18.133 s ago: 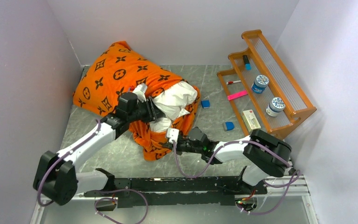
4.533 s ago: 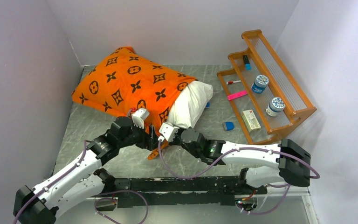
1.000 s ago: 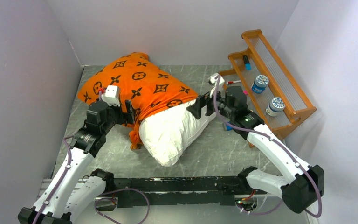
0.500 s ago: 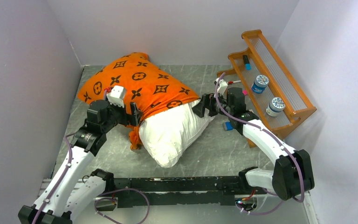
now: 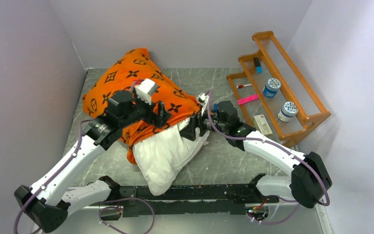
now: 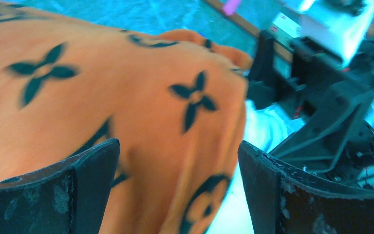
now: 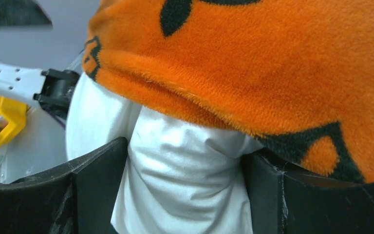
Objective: Remove the pillowcase from the pillow
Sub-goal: Remove the pillow from the pillowcase.
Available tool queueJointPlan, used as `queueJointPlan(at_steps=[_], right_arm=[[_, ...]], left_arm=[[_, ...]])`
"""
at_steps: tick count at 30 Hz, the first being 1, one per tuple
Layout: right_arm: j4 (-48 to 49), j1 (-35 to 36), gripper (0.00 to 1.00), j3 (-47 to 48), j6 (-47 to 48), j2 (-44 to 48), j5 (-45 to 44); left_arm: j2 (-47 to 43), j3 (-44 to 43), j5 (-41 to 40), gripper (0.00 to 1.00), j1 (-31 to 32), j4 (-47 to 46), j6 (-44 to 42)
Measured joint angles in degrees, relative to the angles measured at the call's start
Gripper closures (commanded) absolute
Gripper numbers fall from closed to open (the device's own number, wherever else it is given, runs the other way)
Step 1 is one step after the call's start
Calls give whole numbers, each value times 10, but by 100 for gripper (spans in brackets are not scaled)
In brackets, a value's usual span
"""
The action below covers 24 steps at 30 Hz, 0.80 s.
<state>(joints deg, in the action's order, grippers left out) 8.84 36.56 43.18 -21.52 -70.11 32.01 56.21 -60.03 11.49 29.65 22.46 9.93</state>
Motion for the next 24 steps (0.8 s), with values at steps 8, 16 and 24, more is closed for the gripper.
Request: queueJointPlan(at_steps=[8, 16, 24], right_arm=[[10, 49, 15, 1, -1, 8, -8], [-25, 52, 13, -1, 13, 46, -35], [-99, 3, 4, -2, 21, 123, -80]], left_arm=[[70, -40, -116, 6, 150, 32, 1], [68, -3, -216, 9, 180, 19, 18], [45, 41, -271, 10, 185, 0, 47]])
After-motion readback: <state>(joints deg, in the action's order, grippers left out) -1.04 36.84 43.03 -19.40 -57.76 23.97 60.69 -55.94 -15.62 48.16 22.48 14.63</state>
